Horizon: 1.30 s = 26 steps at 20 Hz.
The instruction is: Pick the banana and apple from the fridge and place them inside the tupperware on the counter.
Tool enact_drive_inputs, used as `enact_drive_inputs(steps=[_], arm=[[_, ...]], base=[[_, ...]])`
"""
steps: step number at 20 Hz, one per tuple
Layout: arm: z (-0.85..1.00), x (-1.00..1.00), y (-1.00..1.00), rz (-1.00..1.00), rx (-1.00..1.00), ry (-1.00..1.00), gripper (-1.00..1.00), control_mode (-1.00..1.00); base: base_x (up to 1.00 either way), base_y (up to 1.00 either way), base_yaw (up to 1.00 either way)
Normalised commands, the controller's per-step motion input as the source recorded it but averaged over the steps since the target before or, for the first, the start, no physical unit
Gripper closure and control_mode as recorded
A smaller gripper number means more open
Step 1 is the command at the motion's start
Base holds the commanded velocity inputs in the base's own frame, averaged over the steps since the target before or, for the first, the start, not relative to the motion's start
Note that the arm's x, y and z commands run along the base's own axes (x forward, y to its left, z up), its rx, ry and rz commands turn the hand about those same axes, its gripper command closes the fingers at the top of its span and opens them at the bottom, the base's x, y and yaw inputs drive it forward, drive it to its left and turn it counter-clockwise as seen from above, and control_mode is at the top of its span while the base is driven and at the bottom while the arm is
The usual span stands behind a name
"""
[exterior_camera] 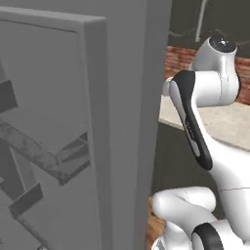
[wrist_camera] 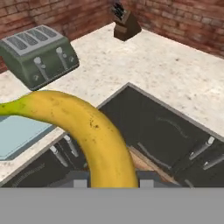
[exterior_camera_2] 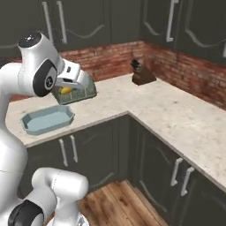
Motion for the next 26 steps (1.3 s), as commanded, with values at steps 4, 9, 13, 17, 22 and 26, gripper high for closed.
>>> enact_drive_inputs(steps=[4, 9, 13, 17, 22, 26], arm=[[0.0, 0.0, 0.0, 0.0, 0.0, 0.0, 1.0, 1.0], [0.0, 0.0, 0.0, 0.0, 0.0, 0.0, 1.0, 1.0], [0.0, 0.0, 0.0, 0.0, 0.0, 0.0, 1.0, 1.0], [0.0, 0.0, 0.0, 0.0, 0.0, 0.0, 1.0, 1.0], [0.0, 0.0, 0.0, 0.0, 0.0, 0.0, 1.0, 1.0], [0.0, 0.0, 0.0, 0.0, 0.0, 0.0, 1.0, 1.0]], base=[[0.71, -0.68, 0.75], [0.62, -0.33, 0.67], [0.42, 0.21, 0.57], [0.49, 0.12, 0.41], [0.27, -0.25, 0.21], [0.21, 0.0, 0.12]])
